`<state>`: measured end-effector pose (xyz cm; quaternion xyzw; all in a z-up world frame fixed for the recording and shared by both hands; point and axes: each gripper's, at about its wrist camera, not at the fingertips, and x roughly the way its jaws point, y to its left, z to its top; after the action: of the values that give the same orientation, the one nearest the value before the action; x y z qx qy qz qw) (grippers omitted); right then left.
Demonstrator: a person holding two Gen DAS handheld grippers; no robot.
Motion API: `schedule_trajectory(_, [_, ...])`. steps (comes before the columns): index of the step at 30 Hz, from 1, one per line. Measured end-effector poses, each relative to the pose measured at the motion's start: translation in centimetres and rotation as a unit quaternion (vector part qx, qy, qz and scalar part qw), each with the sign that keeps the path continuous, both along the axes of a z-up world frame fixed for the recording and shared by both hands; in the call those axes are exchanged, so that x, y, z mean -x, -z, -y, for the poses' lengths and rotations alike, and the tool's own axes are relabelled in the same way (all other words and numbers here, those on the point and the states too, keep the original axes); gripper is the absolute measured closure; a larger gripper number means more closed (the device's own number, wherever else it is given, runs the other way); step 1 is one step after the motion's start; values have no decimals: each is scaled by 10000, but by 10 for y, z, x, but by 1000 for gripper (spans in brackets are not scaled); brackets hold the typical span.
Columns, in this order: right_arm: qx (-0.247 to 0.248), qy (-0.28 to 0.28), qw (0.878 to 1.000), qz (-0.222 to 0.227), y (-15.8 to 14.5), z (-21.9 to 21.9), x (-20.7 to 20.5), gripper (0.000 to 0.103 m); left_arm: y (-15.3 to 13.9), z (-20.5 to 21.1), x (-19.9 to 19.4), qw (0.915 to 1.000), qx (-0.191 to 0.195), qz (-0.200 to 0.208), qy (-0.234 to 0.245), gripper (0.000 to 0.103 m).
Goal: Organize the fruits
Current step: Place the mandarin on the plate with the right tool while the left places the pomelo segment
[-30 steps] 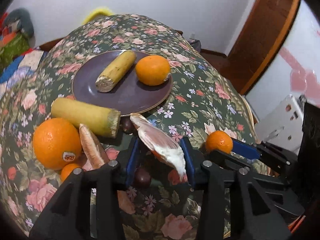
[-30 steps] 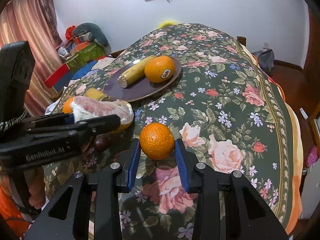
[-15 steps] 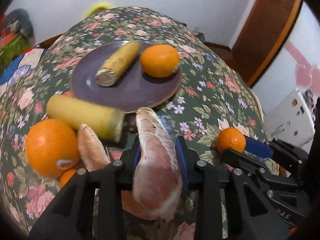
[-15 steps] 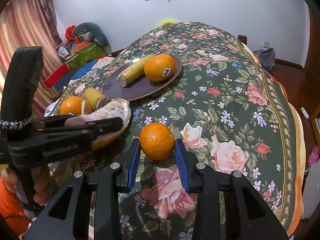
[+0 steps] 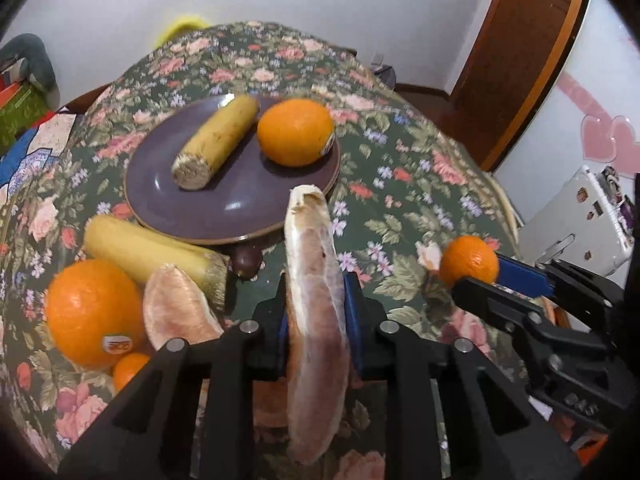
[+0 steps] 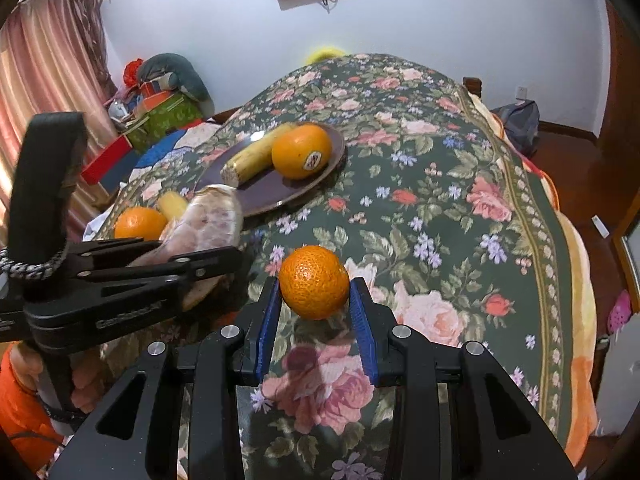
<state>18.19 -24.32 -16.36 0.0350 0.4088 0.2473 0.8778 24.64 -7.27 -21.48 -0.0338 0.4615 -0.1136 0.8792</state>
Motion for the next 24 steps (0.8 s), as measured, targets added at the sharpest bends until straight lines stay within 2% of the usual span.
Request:
schedule_trajectory(11, [-180, -41, 9992, 341, -29, -16, -15, 71, -53, -32, 9, 9974, 228, 649, -212, 81])
schedule_trajectory(24, [-136, -290, 9982, 514, -33, -50, -47, 71, -72, -88, -17, 9927, 382, 895, -707, 81])
